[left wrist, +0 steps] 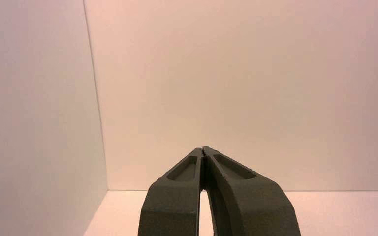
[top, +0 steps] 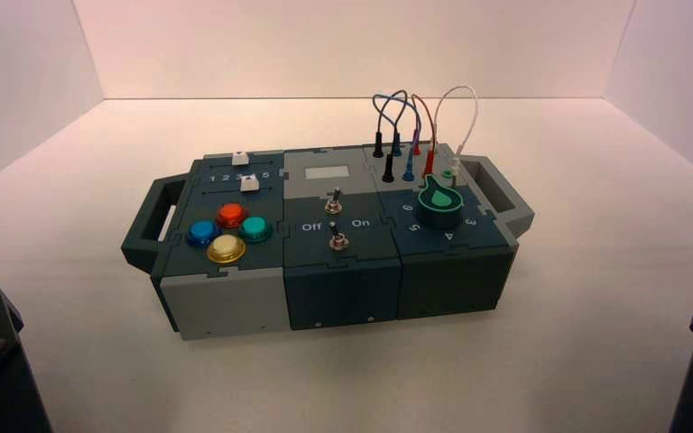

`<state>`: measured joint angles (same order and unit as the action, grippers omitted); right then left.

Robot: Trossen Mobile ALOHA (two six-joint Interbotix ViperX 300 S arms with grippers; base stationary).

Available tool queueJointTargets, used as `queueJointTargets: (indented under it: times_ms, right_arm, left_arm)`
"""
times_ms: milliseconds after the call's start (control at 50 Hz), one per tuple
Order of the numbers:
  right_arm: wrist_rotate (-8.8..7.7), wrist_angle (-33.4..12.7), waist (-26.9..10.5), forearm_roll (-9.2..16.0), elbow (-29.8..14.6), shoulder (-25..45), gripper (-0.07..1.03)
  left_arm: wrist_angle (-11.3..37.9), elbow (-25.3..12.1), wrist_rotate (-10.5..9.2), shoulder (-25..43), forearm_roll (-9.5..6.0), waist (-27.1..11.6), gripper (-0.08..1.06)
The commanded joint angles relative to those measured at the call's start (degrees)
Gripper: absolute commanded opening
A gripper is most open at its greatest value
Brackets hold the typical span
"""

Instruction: Insert the white wire.

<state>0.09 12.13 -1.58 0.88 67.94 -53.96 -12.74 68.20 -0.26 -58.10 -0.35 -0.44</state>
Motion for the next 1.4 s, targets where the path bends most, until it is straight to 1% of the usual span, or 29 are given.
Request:
queueJointTargets:
  times_ms: [20,340,420,500,560,660,720,740,760,880,960,1000,1040,1080,1100,1160,1240,1280,1400]
  right_arm:
    - [0.18,0.3,-0.2,0.2,-1.8,0.3,-0.02]
    - [0.18,0.3,-0.2,0.1,-1.9,0.3,-0.02]
    - [0.26,-0.1,-0.3,0.3,-2.0,0.3,-0.02]
    - [0.35,-1.1,-1.1,0.6,-2.3,0.4,-0.02]
    - [0.35,-2.3,-1.8,0.7,-2.7,0.6,-0.02]
    - [0.35,-5.5,-3.5,1.1,-4.1,1.1,-0.02]
    - [0.26,-8.0,-4.8,1.3,-5.0,1.4,-0.02]
    - [0.35,-9.6,-5.5,1.4,-5.5,1.7,-0.02]
    - [0.35,-10.1,-5.6,1.6,-5.6,1.8,-0.02]
    - [0.44,-19.2,-6.2,3.8,-7.8,2.1,-0.02]
    - [0.44,-22.9,-6.2,4.4,-8.3,1.8,-0.02]
    - [0.44,-27.0,-6.2,5.6,-8.6,1.3,-0.02]
    - [0.44,-28.9,-6.2,6.2,-8.8,1.1,-0.02]
    - [0.44,-31.5,-6.2,6.9,-9.3,1.0,-0.02]
    - [0.44,-32.2,-6.2,7.0,-9.5,1.0,-0.02]
    - [0.44,-36.1,-6.2,8.5,-10.3,1.3,-0.02]
    - [0.26,-40.7,-6.6,9.5,-10.6,1.9,-0.02]
    - [0.26,-44.2,-6.8,9.8,-10.7,2.5,-0.02]
    - [0.09,-50.0,-6.9,10.3,-10.2,3.8,-0.02]
  left_arm:
    - [-0.3,-1.0,0.26,0.3,-0.09,-0.1,-0.03]
    - [-0.2,-1.1,0.18,0.4,0.00,0.0,-0.03]
    - [0.9,-1.5,0.18,1.0,0.00,-0.1,-0.03]
    - [4.8,-2.9,0.09,2.1,-0.18,-0.5,-0.03]
    - [7.5,-4.2,-0.09,3.3,-0.53,-1.6,-0.03]
    - [12.0,-6.6,-0.26,6.4,-0.97,-5.1,-0.03]
    - [14.2,-8.2,-0.26,8.4,-0.97,-7.7,-0.03]
    - [15.9,-9.1,-0.18,9.8,-0.97,-9.2,-0.03]
    - [16.5,-9.4,-0.18,10.2,-0.97,-9.8,-0.03]
    - [27.1,-13.9,-0.09,15.3,-0.97,-17.6,-0.03]
    - [30.6,-15.1,-0.09,16.6,-0.97,-20.3,-0.03]
    - [34.3,-16.3,-0.18,18.1,-0.97,-23.4,-0.03]
    - [36.0,-16.6,-0.44,18.5,-1.14,-24.8,-0.03]
    - [38.1,-17.0,-1.14,19.2,-1.93,-26.8,-0.03]
    - [38.6,-17.1,-1.23,19.3,-2.11,-27.3,-0.03]
    - [40.8,-17.1,-2.29,20.4,-3.25,-30.2,-0.03]
    - [42.5,-17.0,-3.08,21.4,-3.43,-33.6,-0.03]
    - [43.5,-16.7,-3.96,22.4,-3.78,-35.8,-0.03]
    - [43.5,-16.3,-6.77,24.5,-4.39,-40.8,-0.03]
